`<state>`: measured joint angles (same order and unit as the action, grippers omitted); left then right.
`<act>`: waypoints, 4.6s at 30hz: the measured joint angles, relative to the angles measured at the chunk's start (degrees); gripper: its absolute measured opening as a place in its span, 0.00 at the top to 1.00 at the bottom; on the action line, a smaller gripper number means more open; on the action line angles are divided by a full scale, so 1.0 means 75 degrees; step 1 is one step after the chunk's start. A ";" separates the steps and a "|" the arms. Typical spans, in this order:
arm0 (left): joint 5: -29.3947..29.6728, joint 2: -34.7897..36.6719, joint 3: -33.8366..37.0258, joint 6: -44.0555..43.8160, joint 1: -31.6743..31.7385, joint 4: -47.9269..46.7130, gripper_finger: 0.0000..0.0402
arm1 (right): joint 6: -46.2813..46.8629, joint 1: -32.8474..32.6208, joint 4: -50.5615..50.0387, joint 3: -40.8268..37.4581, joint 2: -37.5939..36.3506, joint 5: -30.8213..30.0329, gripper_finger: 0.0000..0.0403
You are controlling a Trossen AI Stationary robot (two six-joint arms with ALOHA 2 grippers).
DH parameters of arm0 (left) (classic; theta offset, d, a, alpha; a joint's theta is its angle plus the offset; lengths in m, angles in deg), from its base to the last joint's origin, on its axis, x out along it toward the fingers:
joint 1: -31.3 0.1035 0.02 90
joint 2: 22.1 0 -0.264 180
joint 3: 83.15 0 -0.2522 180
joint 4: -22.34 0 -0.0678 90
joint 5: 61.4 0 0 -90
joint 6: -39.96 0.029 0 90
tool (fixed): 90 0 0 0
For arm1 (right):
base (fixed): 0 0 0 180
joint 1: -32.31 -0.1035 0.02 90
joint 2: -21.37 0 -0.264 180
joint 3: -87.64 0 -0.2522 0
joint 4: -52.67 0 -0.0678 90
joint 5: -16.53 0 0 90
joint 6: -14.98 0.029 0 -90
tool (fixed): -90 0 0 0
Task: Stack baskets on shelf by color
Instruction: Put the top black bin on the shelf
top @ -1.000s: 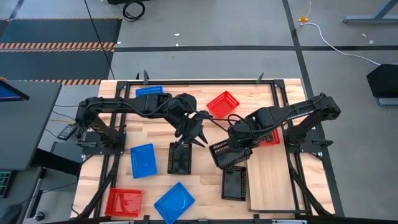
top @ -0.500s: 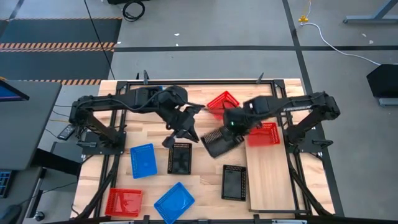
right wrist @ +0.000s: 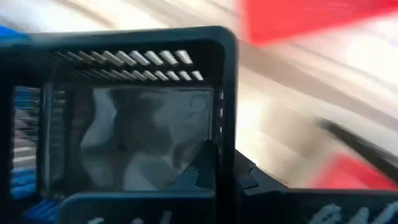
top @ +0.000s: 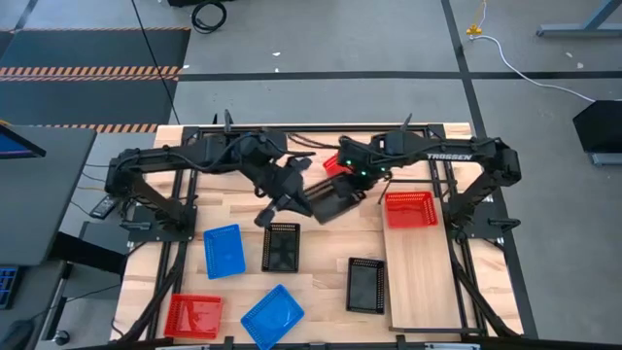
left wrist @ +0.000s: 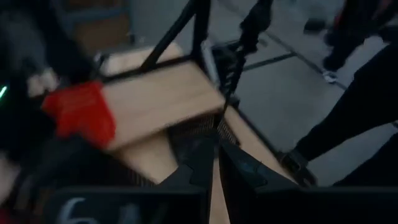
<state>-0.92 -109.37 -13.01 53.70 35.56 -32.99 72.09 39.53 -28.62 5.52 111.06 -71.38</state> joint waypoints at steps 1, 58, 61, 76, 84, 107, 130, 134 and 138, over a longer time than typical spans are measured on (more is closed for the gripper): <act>0.0068 0.0082 -0.0004 -0.0028 0.0115 -0.0115 0.92 | -0.0013 -0.0055 -0.0381 0.0000 -0.0095 -0.0254 0.99; 0.0109 0.1394 0.2530 -0.2771 0.0738 0.0889 0.98 | 0.9331 -0.7145 -0.2156 -0.3617 -0.1959 0.0681 0.98; 0.0179 0.1394 0.2530 -0.2916 0.0628 0.0992 0.96 | 0.9407 -0.7271 -0.2106 -0.3788 -0.1959 0.0883 0.98; 0.0340 0.1394 0.2530 -0.3010 0.0210 0.1065 0.96 | 0.9421 -0.7240 -0.2130 -0.3888 -0.1959 0.0864 0.82; 0.0396 0.1394 0.2530 -0.3006 0.0053 0.1045 0.98 | 0.9271 -0.7180 -0.2063 -0.3827 -0.1953 0.0857 0.70; 0.0883 0.1391 0.2530 -0.2991 -0.0024 0.1434 0.96 | 0.7363 -0.6375 -0.0690 -0.3153 -0.1936 -0.0793 0.68; 0.0877 0.1388 0.2530 -0.3082 -0.0487 0.1132 0.98 | 0.7014 -0.5232 0.1810 -0.4965 -0.1936 -0.0947 0.68; 0.0877 0.1388 0.2530 -0.3067 -0.0487 0.1130 0.98 | 0.6963 -0.5002 0.1721 -0.5001 -0.1936 -0.0959 0.68; 0.0877 0.1388 0.2530 -0.3067 -0.0487 0.1132 0.96 | 0.6979 -0.4843 0.1510 -0.5004 -0.1936 -0.0958 0.68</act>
<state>5.66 -98.96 5.96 30.70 31.90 -24.50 124.43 3.20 -17.29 -32.01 96.54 -78.57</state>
